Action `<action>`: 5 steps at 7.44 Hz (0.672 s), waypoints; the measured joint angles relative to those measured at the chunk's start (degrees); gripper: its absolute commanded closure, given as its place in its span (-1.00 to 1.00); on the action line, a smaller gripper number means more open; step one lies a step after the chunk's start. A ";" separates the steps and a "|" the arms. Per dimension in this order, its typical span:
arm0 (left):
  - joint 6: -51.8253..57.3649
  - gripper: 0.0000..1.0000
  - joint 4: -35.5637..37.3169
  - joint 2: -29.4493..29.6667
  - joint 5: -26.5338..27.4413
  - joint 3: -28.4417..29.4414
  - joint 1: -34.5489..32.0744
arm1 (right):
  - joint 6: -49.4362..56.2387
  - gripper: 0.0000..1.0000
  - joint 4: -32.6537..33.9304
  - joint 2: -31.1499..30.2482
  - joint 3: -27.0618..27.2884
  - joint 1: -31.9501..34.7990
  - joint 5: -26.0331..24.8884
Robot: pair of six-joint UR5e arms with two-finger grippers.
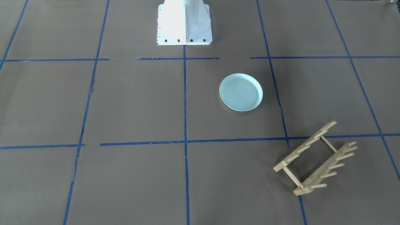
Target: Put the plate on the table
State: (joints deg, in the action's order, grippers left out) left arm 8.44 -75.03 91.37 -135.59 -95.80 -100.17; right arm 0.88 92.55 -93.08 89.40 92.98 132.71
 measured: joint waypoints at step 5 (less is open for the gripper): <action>-1.16 -1.00 -3.05 -0.67 -3.27 1.65 0.15 | 0.00 -1.00 0.00 0.00 0.01 0.00 0.00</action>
State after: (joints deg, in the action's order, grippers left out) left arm 7.27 -78.09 90.69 -138.87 -94.14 -100.02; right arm 0.88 92.55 -93.08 89.41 92.99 132.72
